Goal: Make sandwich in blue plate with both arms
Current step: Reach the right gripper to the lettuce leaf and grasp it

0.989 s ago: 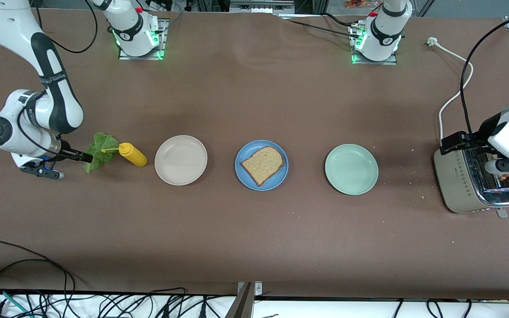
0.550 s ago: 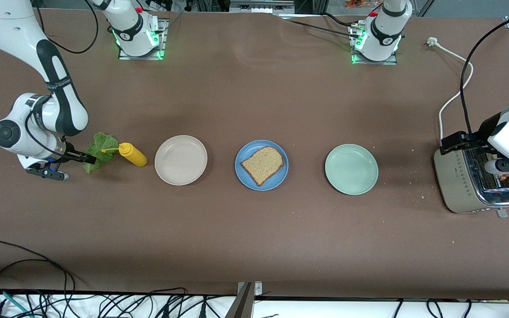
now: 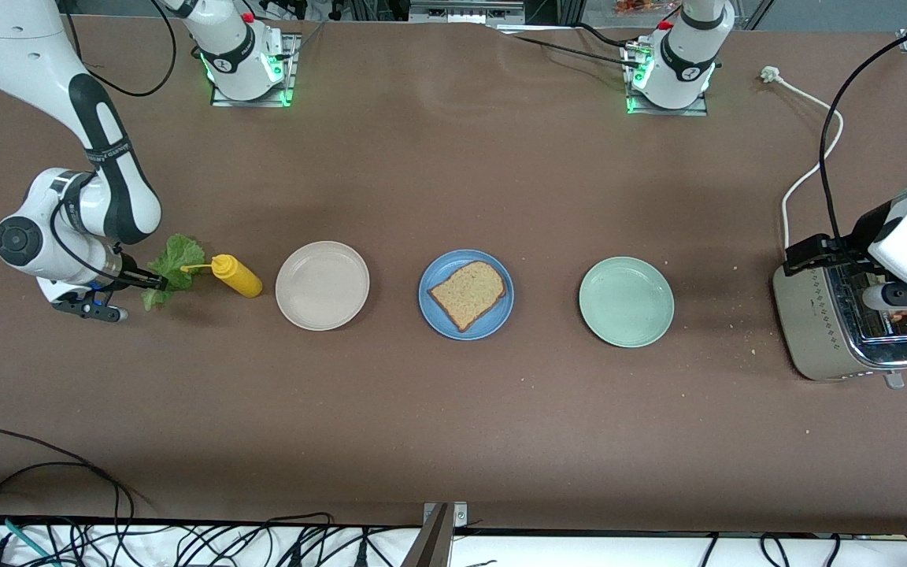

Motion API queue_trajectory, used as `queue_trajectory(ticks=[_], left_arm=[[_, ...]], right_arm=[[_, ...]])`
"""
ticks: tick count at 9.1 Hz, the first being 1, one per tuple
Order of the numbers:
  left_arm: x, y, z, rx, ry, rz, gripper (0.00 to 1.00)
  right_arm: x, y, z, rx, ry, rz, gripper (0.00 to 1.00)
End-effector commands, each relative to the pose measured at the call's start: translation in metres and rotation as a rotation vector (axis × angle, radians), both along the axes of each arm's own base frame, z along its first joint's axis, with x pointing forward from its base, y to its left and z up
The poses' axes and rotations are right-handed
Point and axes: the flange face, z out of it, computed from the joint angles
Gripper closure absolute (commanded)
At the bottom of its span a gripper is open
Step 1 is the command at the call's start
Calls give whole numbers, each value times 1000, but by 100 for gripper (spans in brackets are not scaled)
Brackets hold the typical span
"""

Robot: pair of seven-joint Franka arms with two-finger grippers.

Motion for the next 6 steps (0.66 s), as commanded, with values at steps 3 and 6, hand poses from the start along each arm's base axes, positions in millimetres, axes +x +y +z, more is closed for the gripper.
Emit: queue_trajectory(ticks=[3, 6], left_arm=[[-2, -1, -1, -11, 9, -20, 0], [-2, -4, -1, -9, 11, -19, 0]], right_arm=[[4, 1, 9, 14, -17, 17, 100], [27, 1, 47, 29, 19, 58, 100]])
